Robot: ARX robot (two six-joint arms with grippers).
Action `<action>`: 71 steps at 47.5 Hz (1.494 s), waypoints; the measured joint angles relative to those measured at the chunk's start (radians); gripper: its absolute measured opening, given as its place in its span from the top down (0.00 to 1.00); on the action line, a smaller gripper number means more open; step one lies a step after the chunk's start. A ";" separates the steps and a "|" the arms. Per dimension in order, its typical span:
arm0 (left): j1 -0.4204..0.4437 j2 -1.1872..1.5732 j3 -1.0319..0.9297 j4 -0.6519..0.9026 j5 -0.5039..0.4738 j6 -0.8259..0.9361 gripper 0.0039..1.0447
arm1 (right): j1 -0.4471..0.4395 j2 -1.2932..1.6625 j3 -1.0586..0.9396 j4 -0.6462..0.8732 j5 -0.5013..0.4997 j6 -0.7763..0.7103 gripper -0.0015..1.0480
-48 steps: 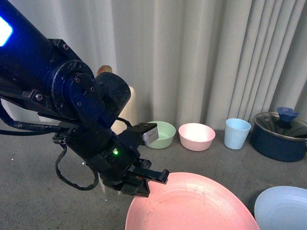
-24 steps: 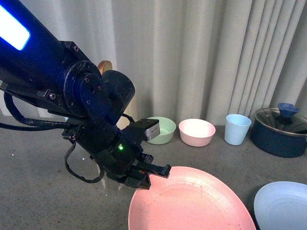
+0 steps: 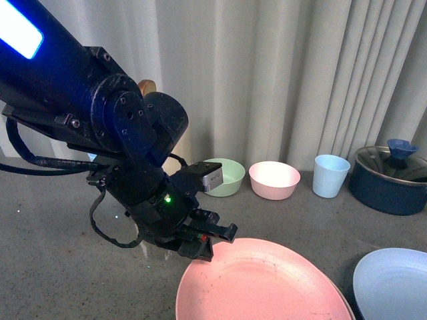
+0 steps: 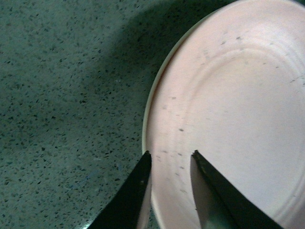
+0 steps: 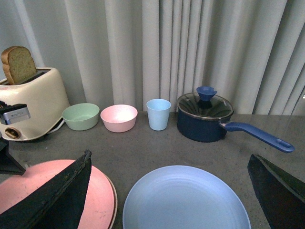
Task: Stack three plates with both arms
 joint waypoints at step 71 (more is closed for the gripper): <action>0.274 -1.316 -1.302 1.078 -0.391 -0.154 0.97 | 0.000 0.000 0.000 0.000 0.000 0.000 0.07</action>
